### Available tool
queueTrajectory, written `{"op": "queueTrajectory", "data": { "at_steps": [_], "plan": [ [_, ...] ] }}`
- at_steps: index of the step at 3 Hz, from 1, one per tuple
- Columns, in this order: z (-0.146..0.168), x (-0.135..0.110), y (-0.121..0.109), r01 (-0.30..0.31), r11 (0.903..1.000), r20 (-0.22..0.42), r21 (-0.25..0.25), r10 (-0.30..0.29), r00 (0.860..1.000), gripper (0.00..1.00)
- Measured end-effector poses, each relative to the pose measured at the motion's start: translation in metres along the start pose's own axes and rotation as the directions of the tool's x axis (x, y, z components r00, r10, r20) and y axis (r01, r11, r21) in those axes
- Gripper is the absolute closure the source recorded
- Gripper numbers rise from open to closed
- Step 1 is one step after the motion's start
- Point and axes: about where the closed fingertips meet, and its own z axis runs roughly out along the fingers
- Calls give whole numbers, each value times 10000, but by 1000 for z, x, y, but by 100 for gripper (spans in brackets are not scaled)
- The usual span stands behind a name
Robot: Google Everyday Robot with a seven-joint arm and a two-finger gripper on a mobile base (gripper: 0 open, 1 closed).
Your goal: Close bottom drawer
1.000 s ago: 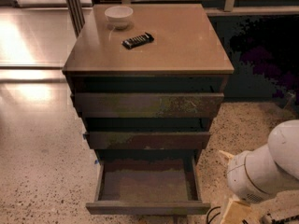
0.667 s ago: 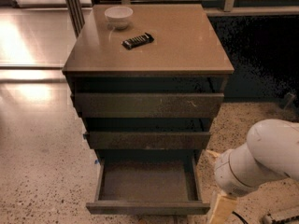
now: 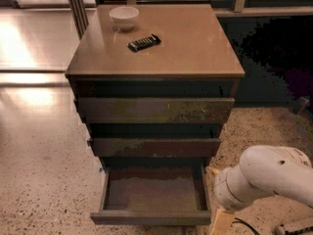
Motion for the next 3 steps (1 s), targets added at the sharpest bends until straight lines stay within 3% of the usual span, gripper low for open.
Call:
{"op": "queueTrajectory", "data": {
  "at_steps": [1, 2, 3],
  "plan": [
    [33, 11, -7, -405, 9970, 437, 664, 376, 9983, 0],
    [35, 12, -7, -400, 9970, 472, 669, 368, 9982, 0],
    [61, 18, -13, -348, 9969, 860, 712, 286, 9959, 0]
  ]
}}
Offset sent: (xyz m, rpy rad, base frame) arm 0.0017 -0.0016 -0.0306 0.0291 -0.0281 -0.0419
